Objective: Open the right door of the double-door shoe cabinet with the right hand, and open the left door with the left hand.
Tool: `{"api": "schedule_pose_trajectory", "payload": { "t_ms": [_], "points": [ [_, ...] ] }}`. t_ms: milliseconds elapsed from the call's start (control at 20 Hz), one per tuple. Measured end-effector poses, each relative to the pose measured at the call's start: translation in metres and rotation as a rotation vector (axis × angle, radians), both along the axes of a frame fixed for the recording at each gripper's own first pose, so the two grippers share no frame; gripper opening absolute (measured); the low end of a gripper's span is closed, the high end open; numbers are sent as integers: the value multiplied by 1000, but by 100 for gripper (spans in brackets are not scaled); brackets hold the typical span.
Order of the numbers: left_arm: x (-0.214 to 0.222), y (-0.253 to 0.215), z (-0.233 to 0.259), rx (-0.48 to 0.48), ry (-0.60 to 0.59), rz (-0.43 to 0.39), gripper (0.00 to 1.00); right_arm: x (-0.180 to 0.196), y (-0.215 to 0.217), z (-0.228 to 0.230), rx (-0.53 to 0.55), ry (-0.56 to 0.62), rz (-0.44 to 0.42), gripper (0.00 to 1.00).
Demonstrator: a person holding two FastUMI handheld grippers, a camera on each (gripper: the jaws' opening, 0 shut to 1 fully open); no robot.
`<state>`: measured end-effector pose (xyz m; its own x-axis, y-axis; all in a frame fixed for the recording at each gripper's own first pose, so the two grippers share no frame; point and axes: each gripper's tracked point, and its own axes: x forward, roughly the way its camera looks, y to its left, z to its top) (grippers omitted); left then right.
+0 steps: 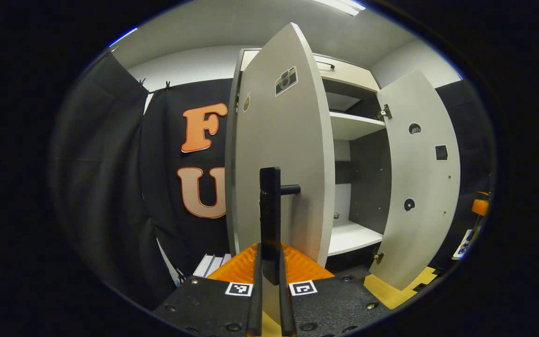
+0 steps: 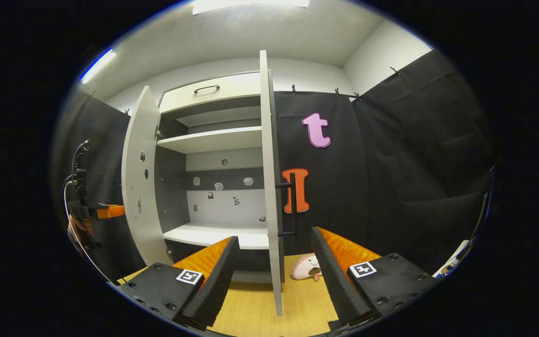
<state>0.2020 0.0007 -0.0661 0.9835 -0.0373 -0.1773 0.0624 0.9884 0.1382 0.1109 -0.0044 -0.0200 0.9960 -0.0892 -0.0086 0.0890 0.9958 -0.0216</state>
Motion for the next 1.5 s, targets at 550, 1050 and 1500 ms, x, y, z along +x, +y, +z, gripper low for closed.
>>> {"api": "schedule_pose_trajectory", "payload": {
  "t_ms": [550, 1050, 1500],
  "points": [
    [7, 58, 9, 42, -80, 64, 10, 9, 4, 4, -16, 2, 23, 98],
    [8, 78, 13, 10, -96, 6, 1, 14, 11, 2, -10, 15, 38, 88],
    [-43, 70, 13, 33, -80, 28, 3, 32, 7, -19, -31, 67, 66, 98]
  ]
}}
